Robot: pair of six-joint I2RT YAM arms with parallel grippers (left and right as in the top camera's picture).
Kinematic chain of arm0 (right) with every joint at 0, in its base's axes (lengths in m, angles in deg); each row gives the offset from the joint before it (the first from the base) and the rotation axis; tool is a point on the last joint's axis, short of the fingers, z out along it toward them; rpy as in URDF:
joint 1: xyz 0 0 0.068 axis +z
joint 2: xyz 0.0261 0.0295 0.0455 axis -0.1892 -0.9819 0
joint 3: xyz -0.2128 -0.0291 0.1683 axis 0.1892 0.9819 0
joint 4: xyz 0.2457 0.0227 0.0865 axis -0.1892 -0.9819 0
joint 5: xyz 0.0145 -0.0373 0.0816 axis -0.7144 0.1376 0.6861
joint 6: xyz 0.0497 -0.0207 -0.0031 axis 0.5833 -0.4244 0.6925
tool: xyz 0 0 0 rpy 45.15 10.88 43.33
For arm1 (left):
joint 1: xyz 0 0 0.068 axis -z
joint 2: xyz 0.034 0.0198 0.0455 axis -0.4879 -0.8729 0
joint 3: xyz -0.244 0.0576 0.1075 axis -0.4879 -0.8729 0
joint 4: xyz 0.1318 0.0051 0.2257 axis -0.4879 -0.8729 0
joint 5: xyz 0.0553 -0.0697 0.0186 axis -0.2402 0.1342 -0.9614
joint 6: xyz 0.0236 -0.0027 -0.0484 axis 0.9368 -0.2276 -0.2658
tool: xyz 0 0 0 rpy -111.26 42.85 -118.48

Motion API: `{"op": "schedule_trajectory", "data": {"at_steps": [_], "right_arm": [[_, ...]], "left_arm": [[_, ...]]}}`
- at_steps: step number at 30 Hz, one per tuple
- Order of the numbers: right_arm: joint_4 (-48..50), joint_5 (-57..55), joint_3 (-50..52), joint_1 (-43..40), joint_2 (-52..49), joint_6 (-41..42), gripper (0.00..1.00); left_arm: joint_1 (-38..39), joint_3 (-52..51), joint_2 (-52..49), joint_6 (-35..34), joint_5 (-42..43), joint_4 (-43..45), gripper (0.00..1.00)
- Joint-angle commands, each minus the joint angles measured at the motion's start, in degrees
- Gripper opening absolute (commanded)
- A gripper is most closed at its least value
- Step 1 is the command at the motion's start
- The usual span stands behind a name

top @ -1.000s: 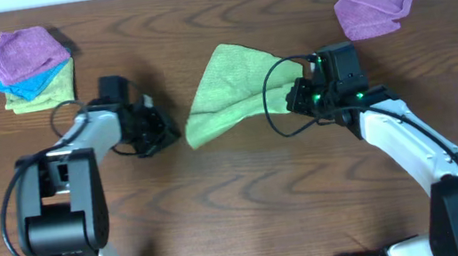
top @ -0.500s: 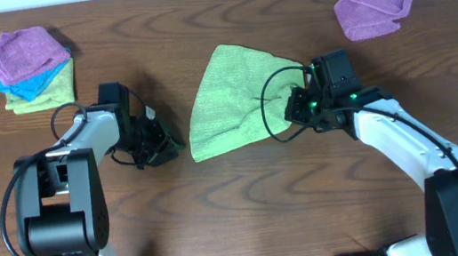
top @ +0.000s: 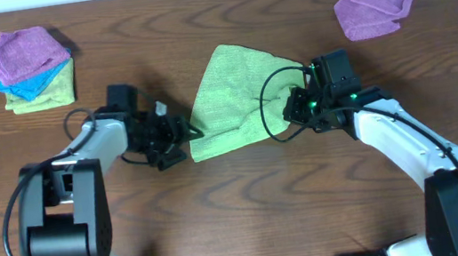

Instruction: Fold the cloth

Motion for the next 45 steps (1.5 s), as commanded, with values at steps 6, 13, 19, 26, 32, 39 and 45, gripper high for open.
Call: {"op": "schedule_trajectory", "data": {"at_steps": [6,13,19,26,32,39,45], "right_arm": [[-0.04,2.36,0.07,0.42,-0.24,0.96,0.01],[-0.22,2.58,0.07,0.42,-0.24,0.87,0.01],[-3.76,2.49,0.07,0.42,0.98,-0.37,0.01],[-8.59,1.14,0.07,0.42,8.76,-3.61,0.01],[-2.16,1.51,0.07,0.98,13.99,-2.93,0.01],[9.42,-0.09,0.02,2.29,12.98,-0.92,0.01],[19.37,-2.47,-1.36,2.16,8.04,0.74,0.01]], "left_arm": [[7.02,-3.21,-3.93,-3.21,-11.58,4.26,0.52],[7.85,-3.21,-3.93,-3.17,-12.31,8.26,0.06],[6.99,-3.19,-3.89,-0.33,-7.58,9.11,0.06],[6.82,-3.1,-1.01,4.09,-2.43,5.18,0.06],[6.86,0.39,5.7,3.3,-2.4,5.33,0.06],[6.75,9.44,6.67,1.88,-5.09,5.53,0.06],[6.75,18.32,6.62,1.51,-13.11,5.55,0.06]]}}
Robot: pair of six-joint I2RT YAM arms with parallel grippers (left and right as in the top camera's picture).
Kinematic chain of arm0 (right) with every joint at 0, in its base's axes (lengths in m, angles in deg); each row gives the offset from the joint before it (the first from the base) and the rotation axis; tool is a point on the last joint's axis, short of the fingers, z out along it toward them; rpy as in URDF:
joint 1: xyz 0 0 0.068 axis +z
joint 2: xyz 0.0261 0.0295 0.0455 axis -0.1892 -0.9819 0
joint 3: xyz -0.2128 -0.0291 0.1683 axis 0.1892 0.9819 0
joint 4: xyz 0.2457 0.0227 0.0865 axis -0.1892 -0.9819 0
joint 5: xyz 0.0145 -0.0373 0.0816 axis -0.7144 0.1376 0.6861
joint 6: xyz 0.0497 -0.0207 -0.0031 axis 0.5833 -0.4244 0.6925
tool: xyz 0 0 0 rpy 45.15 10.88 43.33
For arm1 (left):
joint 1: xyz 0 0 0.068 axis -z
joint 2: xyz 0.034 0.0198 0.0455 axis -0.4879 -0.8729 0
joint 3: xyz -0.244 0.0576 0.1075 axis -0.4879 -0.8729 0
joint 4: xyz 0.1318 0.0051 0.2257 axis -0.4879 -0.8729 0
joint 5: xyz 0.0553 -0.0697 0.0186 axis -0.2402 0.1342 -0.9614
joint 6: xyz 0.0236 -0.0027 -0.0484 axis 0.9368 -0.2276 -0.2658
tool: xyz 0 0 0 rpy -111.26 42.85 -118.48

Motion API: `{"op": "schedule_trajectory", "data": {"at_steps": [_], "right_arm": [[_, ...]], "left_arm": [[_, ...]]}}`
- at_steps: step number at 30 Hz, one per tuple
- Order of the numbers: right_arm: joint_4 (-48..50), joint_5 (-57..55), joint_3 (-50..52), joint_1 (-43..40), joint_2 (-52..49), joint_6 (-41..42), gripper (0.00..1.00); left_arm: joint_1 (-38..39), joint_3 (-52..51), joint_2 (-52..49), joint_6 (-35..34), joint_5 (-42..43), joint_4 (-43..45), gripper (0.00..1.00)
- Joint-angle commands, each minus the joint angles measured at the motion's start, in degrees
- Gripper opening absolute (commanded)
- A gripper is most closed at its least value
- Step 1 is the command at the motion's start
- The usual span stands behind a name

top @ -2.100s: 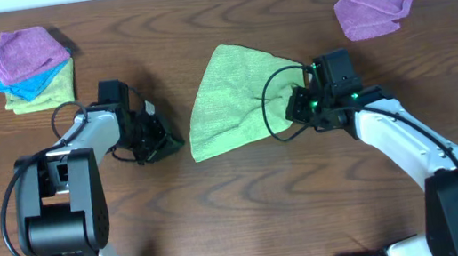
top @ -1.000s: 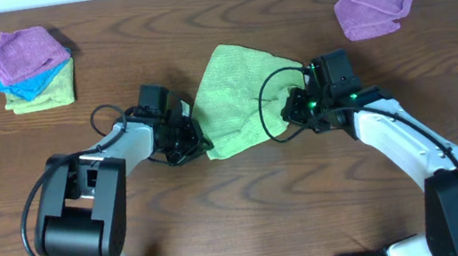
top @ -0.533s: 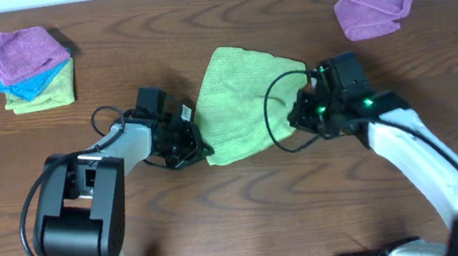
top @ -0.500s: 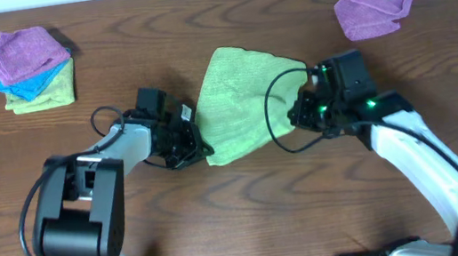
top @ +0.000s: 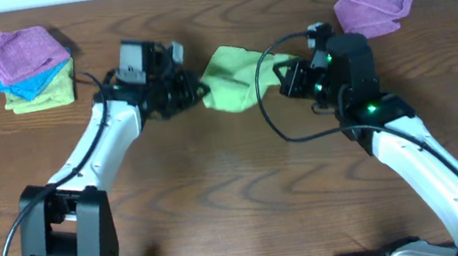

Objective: Fold the cloth
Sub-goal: 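Lift the cloth with both grippers and carry it toward the far edge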

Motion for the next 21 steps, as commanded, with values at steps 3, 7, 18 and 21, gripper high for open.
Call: {"op": "schedule_trajectory", "data": {"at_steps": [3,7,18,21], "right_arm": [[1.55,-1.16,-5.84,0.33,-9.14,1.11,0.01],[0.37,-1.09,-14.43,0.07,-16.31,-1.29,0.01],[-5.35,-1.79,-36.13,-1.88,-30.45,-7.63,0.01],[-5.57,-2.1,-38.82,-2.78,-31.56,-8.0,0.01]], "left_arm": [[-0.39,6.19,0.28,-0.09,-9.64,0.17,0.06],[-1.81,7.93,-1.05,-0.39,-13.0,2.71,0.06],[-6.54,17.46,-10.08,-4.76,-13.31,10.23,0.06],[-6.56,21.49,-11.69,-4.76,-13.31,10.16,0.06]]}}
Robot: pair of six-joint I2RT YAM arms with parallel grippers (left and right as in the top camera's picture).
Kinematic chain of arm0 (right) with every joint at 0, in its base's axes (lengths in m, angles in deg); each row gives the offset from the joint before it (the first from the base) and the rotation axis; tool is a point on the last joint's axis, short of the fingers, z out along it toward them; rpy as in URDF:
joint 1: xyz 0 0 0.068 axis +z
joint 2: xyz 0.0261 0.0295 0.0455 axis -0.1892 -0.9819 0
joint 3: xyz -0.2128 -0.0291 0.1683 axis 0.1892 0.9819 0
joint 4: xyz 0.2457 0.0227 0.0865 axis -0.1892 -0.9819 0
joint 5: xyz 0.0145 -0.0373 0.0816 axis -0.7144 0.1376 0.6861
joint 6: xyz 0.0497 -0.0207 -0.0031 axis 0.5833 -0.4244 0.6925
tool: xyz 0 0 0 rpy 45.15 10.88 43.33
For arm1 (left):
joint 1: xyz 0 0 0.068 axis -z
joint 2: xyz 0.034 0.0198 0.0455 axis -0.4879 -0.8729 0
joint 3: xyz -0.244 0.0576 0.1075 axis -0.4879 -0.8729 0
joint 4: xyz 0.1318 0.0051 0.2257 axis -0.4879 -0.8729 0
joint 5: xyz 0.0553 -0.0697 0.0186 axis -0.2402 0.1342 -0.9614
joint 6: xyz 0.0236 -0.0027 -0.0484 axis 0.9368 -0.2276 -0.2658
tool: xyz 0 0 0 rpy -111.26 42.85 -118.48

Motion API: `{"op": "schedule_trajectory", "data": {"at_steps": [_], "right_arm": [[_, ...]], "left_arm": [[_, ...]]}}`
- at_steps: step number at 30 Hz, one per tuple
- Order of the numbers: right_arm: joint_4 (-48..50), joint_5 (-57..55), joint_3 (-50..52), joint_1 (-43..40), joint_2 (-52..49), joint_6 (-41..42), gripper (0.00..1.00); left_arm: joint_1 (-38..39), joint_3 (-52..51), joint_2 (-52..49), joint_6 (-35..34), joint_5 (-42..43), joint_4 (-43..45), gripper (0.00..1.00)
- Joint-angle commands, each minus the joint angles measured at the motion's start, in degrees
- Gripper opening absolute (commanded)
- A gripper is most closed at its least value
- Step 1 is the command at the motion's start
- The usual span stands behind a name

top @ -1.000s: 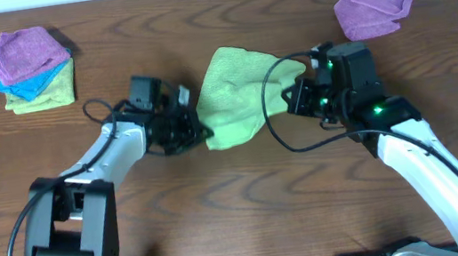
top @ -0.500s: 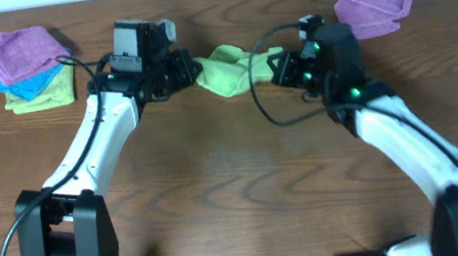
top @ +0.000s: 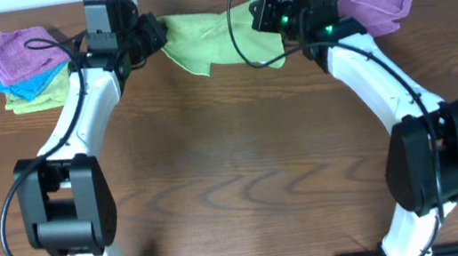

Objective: Fold the cloth
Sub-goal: 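Lift the cloth with both grippers and carry it toward the far edge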

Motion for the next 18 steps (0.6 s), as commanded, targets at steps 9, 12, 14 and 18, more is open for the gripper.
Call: {"op": "schedule_trajectory", "data": {"at_steps": [9,12,14,18], "right_arm": [[-3.37,-1.4,-8.94,-3.21,-0.85,-4.83,0.01],[-6.97,-1.4,-11.34,-3.15,-0.85,-6.32,0.01],[-9.81,-1.33,-12.66,-2.95,-0.79,-7.58,0.01],[-14.71,-1.36,-13.73,-2.82,-0.61,-8.33,0.01]], "left_arm": [[-0.09,10.34,-1.38,-0.44,-0.81,0.15,0.06],[-0.09,10.34,-1.38,-0.15,-0.46,-2.32,0.06],[-0.09,10.34,-1.38,0.96,1.07,-4.17,0.06],[-0.09,10.34,-1.36,1.66,2.69,-8.02,0.06]]}}
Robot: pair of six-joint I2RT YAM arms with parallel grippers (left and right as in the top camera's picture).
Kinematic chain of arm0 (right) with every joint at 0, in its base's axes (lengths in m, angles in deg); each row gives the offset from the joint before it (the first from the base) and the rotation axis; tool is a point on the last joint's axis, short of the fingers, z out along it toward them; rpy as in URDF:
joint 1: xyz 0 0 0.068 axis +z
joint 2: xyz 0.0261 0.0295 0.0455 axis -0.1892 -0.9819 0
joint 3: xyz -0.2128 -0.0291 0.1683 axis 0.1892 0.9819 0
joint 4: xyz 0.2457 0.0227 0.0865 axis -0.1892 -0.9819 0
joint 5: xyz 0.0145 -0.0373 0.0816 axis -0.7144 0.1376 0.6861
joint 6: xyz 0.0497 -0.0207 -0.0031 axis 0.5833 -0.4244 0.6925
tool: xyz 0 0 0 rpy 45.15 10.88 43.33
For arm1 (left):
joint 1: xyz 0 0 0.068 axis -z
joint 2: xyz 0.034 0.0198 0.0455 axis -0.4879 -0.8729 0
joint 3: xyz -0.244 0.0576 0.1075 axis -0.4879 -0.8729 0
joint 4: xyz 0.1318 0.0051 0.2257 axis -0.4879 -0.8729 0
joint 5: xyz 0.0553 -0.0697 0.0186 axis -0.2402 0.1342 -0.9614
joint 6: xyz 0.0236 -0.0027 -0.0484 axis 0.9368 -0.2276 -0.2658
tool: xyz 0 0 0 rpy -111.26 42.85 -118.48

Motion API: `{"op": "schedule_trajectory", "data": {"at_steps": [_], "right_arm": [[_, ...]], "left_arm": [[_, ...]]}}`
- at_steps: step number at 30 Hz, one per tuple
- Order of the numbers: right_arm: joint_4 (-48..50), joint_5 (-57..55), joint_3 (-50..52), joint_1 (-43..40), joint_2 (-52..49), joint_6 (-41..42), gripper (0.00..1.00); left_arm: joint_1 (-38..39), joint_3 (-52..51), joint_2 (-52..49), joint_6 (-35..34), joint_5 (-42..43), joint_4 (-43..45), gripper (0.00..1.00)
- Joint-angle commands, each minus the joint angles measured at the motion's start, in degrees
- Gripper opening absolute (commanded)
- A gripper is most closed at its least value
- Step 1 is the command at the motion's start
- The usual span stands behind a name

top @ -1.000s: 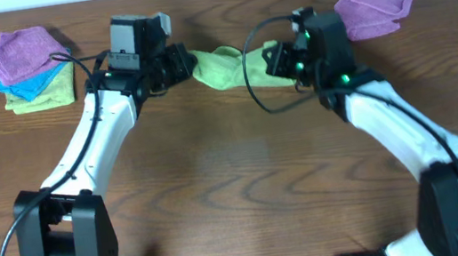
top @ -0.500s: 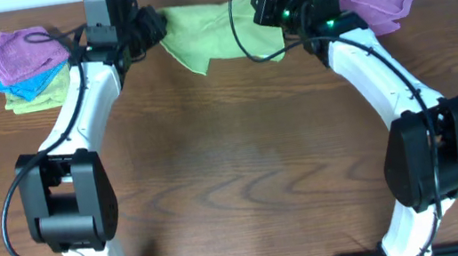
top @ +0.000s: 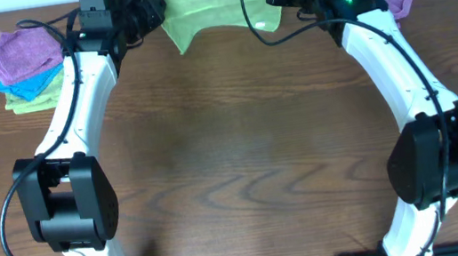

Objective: Fold the cloth
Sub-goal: 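Lift the cloth with both grippers and carry it toward the far edge, then lay the cloth flat at table center, pulling it back with both grippers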

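Observation:
A light green cloth [top: 210, 7] hangs stretched between both grippers at the far edge of the table, its lower edge sagging with a point drooping at the left. My left gripper [top: 155, 9] is shut on the cloth's left corner. At the right corner my right gripper is shut on it too. Both arms reach far back and are raised toward the camera.
A stack of folded cloths, purple on blue on yellow-green [top: 27, 66], sits at the far left. A crumpled purple cloth lies at the far right, partly behind the right arm. The brown wooden table [top: 234, 163] spreads below the arms.
Both grippers have moved farther back and higher with the green cloth. The cloth now hangs nearer the top of the view, and the right arm covers more of the purple cloth.
First the green cloth lay flat mid-table with a gripper at each lower corner. Then both grippers held it bunched above the table, farther back. After that it was spread between them near the far edge, and now it hangs higher still.

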Motion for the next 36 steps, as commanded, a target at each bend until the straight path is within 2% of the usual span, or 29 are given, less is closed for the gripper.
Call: {"op": "schedule_trajectory", "data": {"at_steps": [1,7,24,31,36], "right_arm": [[-2.91,-0.33,-1.46,0.22,0.37,-2.29,0.01],[-11.8,0.04,-1.46,0.57,1.11,-5.99,0.01],[-35.15,-3.45,-1.44,2.73,3.34,-8.79,0.02],[-41.9,-5.35,-0.59,2.84,4.85,-11.52,0.02],[-39.85,-5.31,6.69,2.84,9.29,-12.17,0.02]], "left_arm": [[-0.15,0.87,-0.02,1.9,2.03,-2.51,0.06],[-0.15,0.87,0.33,6.34,3.19,-11.41,0.06],[2.32,0.85,2.89,17.66,5.73,-37.53,0.06],[4.0,-1.49,2.89,17.86,5.11,-41.51,0.06],[4.0,-9.42,2.99,17.81,5.68,-41.64,0.06]]}}
